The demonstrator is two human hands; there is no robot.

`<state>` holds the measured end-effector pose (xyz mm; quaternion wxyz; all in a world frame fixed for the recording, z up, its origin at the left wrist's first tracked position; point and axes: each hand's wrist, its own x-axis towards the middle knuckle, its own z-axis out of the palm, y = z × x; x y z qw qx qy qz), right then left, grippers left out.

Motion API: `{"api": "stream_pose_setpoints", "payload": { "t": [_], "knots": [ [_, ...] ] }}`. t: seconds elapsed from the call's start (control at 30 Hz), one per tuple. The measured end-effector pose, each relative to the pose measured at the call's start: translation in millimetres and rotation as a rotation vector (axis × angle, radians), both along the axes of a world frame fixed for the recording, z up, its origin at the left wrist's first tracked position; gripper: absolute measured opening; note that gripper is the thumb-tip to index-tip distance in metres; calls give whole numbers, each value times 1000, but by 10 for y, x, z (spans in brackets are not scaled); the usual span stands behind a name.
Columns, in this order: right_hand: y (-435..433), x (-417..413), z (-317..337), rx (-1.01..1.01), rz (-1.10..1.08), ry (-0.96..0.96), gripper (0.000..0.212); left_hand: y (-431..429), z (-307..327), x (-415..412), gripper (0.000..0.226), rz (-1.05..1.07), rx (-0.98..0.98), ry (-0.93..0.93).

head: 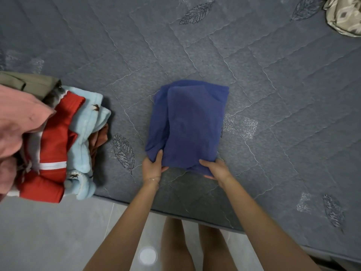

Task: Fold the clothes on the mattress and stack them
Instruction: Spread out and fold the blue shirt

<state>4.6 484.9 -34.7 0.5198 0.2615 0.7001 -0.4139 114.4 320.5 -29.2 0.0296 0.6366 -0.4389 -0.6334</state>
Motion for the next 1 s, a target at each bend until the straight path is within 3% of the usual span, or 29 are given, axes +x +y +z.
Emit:
{"api": "stream_pose_setpoints", "payload": {
  "t": [0.2,0.33,0.5,0.6,0.8,0.9,1.0],
  "knots": [
    [-280,-352,222,-197,-307,-40,11,-205,164,-452,25,149,2,190],
    [-534,-786,321,-282,-555,-35,6,-435,193,-912,38,249,40,262],
    [-820,-1305,355,-372,-715,70,15,-695,197,-1509,30,171,27,395],
    [-921,-1437,287,-258,-467,196,35,-735,120,-1619,37,-9,-93,318],
    [-817,-1234,23,124,511,867,52,-589,-133,-1289,44,-891,-898,70],
    [-835,-1175,-114,186,838,932,54,-564,-286,-1291,49,-1189,-1022,-35],
    [-825,-1207,-225,293,864,850,53,-623,-398,-1308,52,-1235,-981,-208]
  ]
}}
